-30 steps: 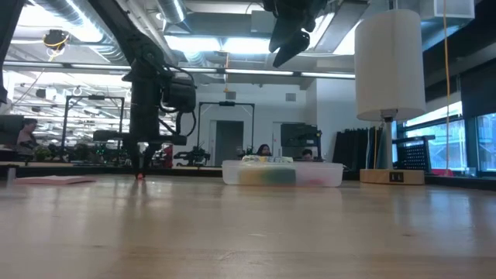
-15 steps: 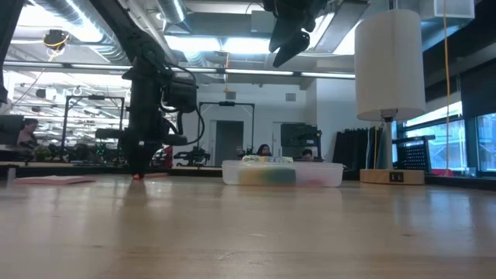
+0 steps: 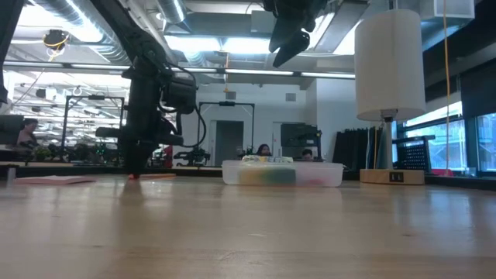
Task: Pack school essentials
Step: Put the orange pencil into the orange supply box
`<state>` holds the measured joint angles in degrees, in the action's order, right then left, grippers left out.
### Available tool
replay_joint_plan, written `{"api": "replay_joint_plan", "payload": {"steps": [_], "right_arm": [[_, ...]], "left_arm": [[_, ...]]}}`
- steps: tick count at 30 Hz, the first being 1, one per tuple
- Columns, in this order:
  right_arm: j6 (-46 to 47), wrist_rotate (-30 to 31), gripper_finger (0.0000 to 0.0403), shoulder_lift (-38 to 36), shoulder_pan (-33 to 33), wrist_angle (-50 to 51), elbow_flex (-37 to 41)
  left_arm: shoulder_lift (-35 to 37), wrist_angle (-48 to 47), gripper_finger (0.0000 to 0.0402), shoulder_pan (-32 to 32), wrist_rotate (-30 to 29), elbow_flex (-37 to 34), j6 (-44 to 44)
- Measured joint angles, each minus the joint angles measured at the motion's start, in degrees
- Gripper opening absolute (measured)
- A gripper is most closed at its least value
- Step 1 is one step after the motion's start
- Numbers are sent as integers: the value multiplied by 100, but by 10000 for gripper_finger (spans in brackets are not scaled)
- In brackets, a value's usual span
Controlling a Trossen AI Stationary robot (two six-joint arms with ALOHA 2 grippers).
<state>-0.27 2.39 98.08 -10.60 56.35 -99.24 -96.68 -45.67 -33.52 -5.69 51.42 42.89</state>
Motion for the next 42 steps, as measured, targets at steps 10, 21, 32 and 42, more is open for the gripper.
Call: {"api": "replay_joint_plan", "payload": {"steps": [10, 21, 32, 42], "right_arm": [[1, 1, 385, 0, 0, 0, 0], [6, 0, 385, 0, 1, -33, 0], [9, -8, 385, -2, 0, -104, 0], [172, -399, 385, -671, 16, 230, 2]], "left_arm": [[169, -379, 13, 254, 288, -37, -869], [1145, -786, 13, 687, 131, -24, -1823], [1935, -743, 14, 929, 18, -13, -3458], [1950, -727, 14, 962, -107, 610, -4731]]}}
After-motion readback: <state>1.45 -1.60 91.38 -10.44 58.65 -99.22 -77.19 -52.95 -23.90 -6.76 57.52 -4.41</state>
